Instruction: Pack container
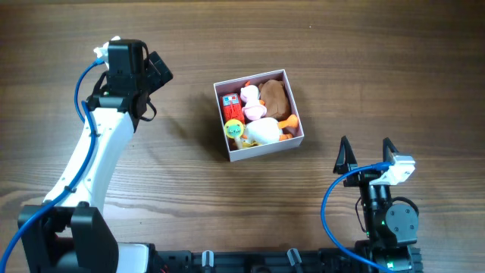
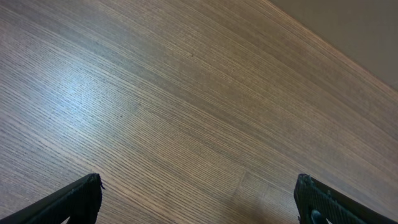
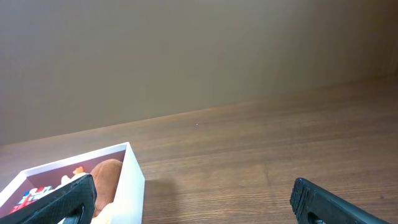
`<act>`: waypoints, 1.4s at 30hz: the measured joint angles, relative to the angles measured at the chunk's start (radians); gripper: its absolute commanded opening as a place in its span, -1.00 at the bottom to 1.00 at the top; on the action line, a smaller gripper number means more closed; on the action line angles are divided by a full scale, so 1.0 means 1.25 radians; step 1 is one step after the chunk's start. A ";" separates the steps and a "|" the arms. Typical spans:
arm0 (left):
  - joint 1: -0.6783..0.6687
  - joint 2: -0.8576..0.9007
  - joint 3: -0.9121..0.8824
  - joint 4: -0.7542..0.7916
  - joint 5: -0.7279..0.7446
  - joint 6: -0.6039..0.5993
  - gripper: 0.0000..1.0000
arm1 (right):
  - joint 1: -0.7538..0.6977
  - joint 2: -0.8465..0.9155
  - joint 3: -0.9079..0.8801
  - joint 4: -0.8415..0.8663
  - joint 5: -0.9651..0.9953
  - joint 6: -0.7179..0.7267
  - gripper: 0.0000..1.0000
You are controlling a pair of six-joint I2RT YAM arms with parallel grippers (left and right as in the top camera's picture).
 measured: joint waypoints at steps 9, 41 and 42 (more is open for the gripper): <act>0.000 0.000 0.000 0.000 0.000 0.000 0.99 | 0.000 0.000 0.000 0.000 -0.002 0.000 0.99; 0.000 -0.008 0.000 -0.030 0.001 0.000 0.99 | 0.000 0.000 0.000 0.000 -0.002 0.000 0.99; 0.000 -0.018 0.000 -0.049 0.001 0.000 0.99 | 0.000 0.000 0.000 0.000 -0.002 0.000 0.99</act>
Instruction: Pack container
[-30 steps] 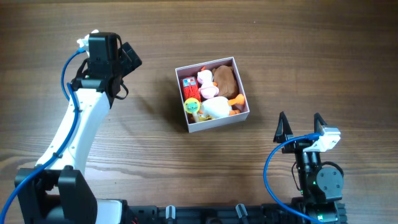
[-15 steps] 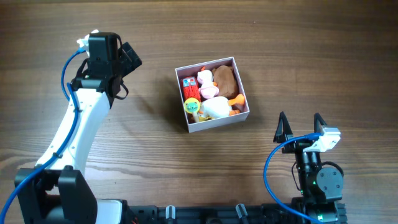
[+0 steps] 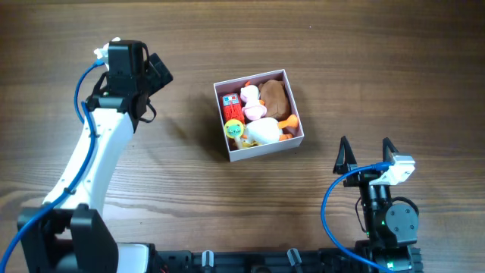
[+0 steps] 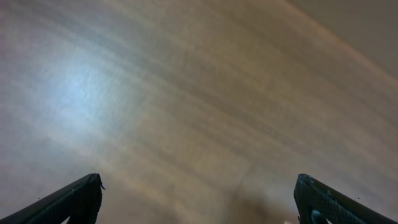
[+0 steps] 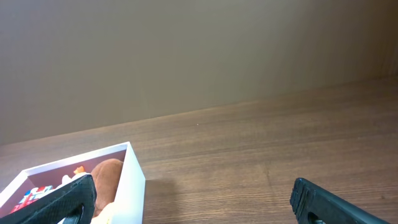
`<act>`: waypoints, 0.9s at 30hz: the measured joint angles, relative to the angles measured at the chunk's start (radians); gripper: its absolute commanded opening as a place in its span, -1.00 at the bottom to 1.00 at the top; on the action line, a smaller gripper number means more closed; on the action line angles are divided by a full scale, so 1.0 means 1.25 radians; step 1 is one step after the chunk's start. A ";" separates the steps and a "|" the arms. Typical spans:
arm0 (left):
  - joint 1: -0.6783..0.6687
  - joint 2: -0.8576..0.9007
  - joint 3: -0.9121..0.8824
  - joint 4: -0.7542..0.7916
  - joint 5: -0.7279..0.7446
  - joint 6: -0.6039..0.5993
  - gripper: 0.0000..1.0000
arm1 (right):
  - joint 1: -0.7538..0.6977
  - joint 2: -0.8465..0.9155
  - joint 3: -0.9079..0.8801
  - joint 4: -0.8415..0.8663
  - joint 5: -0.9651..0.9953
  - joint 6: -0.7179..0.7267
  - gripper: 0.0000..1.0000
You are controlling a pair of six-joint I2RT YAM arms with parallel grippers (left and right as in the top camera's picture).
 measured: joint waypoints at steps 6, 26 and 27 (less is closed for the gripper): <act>0.000 -0.226 -0.007 -0.047 0.003 0.000 0.99 | 0.000 0.000 0.000 0.000 0.000 0.000 0.99; -0.001 -1.091 -0.073 -0.278 0.008 0.000 0.99 | 0.000 -0.003 0.000 0.000 0.000 0.000 0.99; 0.000 -1.102 -0.092 -0.280 0.009 0.000 0.99 | 0.000 -0.003 0.000 0.000 0.000 0.000 0.99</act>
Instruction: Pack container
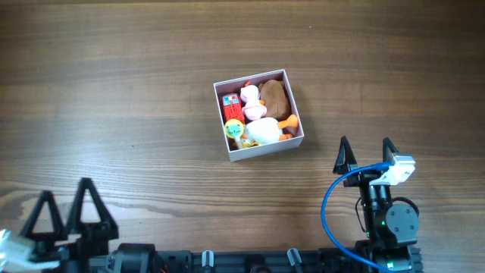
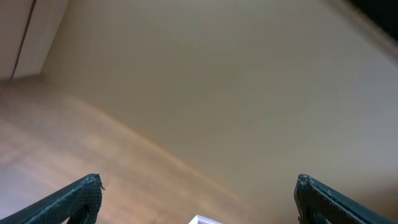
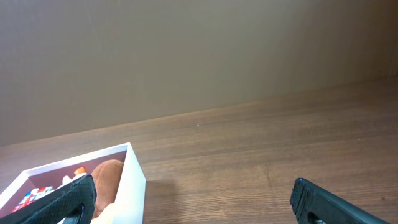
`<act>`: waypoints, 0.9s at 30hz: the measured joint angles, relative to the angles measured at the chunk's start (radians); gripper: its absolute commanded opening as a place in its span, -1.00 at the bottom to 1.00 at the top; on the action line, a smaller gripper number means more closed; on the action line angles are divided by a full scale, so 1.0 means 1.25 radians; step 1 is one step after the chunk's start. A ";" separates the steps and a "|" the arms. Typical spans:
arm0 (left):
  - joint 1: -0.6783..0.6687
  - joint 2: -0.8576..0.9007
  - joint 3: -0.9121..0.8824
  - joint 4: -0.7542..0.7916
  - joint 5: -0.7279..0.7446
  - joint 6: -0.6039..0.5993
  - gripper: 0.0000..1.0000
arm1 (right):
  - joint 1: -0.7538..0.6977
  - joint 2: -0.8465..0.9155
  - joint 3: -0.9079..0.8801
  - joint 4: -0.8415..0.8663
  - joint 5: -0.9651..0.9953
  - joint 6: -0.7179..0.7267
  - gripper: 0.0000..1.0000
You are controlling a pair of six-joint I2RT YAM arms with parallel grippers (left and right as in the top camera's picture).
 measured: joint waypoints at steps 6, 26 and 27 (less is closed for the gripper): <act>0.001 -0.057 -0.139 -0.004 0.013 0.000 1.00 | 0.000 0.000 0.000 0.000 0.000 0.000 0.99; 0.004 -0.120 -0.537 0.384 0.017 -0.003 1.00 | 0.000 0.000 0.000 0.000 0.000 0.000 0.99; 0.004 -0.120 -0.562 0.429 0.016 -0.003 1.00 | 0.000 0.000 0.000 0.000 0.000 0.000 0.99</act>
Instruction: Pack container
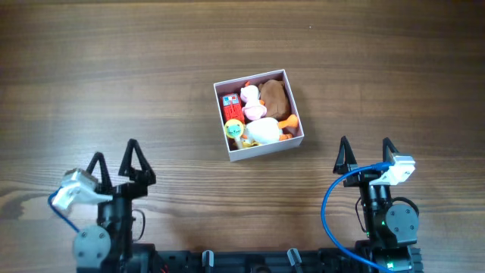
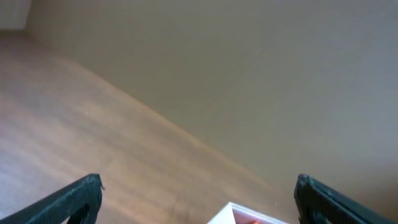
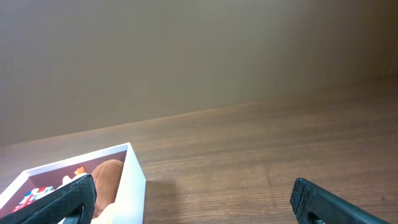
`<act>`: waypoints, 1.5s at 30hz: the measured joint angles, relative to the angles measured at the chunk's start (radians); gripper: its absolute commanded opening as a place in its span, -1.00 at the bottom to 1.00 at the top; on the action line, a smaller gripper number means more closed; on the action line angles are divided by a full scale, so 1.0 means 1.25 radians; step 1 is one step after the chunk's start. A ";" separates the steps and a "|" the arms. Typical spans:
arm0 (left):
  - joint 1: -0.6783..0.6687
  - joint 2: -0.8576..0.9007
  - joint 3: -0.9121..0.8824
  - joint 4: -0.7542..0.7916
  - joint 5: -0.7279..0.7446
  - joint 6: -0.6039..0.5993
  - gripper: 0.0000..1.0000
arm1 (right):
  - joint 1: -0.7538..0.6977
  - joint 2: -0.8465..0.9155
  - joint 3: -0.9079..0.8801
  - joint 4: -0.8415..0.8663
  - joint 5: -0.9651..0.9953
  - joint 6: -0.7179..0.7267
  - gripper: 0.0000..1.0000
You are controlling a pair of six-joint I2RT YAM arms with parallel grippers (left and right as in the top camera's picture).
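A white square container [image 1: 258, 115] sits mid-table, packed with a brown plush [image 1: 274, 97], a pink toy, a white duck-like toy [image 1: 262, 132], a red carton [image 1: 230, 105] and a yellow piece. My left gripper [image 1: 114, 158] stands open near the front left edge, empty; a corner of the container [image 2: 244, 213] shows low in its view. Parked at the front right, my right gripper [image 1: 366, 149] is open and empty, and its view catches the container's wall [image 3: 132, 180] and the brown plush [image 3: 107, 177].
Bare wooden table [image 1: 114, 91] lies all round the container. A plain beige wall [image 3: 186, 56] rises behind the far edge. The arm bases and a black rail [image 1: 250, 260] run along the front edge.
The left gripper has moved right and further onto the table, from the front left corner to about a quarter of the way across. The right arm and the container are unchanged.
The left arm was stretched out with its open gripper over the table left of the container, looking down at bare wood. Then it was folded back at the front left corner. Now it stands a little further in, still open. The right arm never moved.
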 measured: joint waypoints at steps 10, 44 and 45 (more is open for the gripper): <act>0.000 0.000 -0.170 0.185 0.007 0.000 1.00 | 0.000 0.000 0.000 0.000 0.000 0.000 0.99; 0.000 0.000 -0.250 0.186 0.072 0.223 1.00 | 0.000 0.000 0.000 0.000 0.000 0.000 0.99; 0.000 0.000 -0.250 0.186 0.072 0.224 1.00 | 0.000 0.000 0.000 0.000 0.000 0.000 0.99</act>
